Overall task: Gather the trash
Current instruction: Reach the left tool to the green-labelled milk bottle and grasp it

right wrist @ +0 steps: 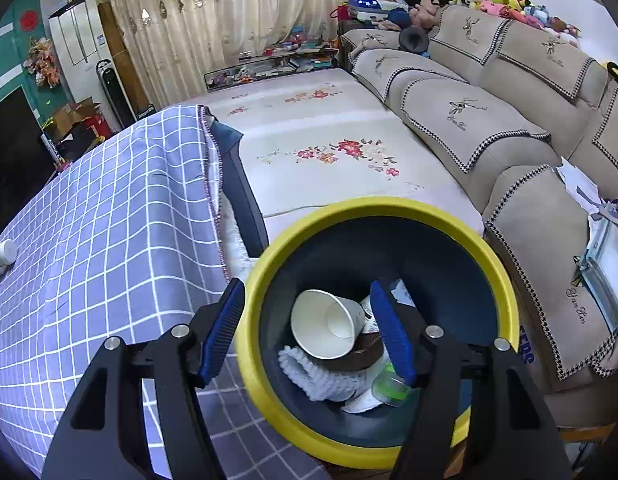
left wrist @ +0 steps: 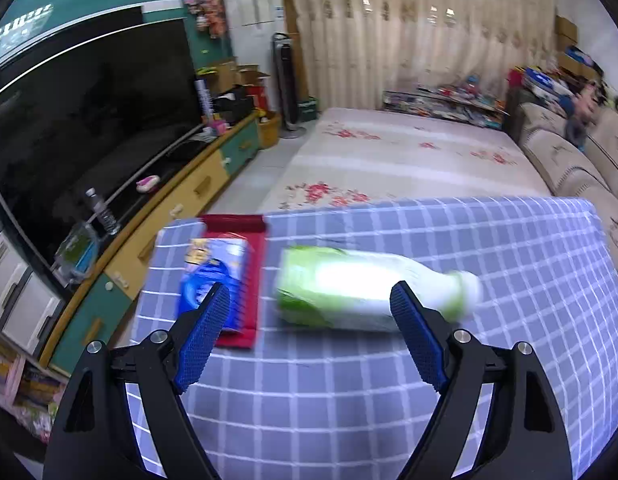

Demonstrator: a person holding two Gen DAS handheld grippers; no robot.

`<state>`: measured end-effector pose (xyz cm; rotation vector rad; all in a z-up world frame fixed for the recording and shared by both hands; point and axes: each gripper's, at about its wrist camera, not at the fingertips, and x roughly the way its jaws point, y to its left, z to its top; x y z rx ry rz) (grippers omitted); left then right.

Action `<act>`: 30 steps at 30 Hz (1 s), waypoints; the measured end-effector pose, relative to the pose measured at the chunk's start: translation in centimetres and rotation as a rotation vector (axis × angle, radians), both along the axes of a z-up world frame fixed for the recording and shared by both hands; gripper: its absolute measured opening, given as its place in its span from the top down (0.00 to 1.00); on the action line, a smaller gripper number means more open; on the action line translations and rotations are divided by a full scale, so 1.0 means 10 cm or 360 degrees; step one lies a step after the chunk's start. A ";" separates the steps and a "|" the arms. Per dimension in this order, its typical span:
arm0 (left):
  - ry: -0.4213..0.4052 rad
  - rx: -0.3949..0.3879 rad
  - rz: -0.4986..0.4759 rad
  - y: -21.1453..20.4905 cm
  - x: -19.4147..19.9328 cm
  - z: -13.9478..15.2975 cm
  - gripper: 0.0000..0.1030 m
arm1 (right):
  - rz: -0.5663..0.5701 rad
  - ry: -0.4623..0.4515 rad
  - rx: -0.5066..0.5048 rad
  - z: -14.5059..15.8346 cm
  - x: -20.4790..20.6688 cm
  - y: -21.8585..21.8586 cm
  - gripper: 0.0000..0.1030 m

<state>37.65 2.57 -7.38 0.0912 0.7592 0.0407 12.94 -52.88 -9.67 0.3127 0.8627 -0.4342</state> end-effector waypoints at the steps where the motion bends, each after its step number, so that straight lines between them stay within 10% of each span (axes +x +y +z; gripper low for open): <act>1: -0.0008 0.0004 0.0026 0.06 0.03 0.01 0.21 | 0.0005 0.0000 -0.0001 0.00 0.01 0.02 0.40; 16: 0.0083 0.0203 0.0323 0.58 0.35 -0.07 0.35 | 0.0033 0.0002 0.0016 0.01 0.05 0.09 0.40; 30: 0.0166 0.0142 -0.0031 0.02 0.31 -0.33 0.44 | 0.0015 -0.0007 0.0041 -0.01 0.01 0.01 0.40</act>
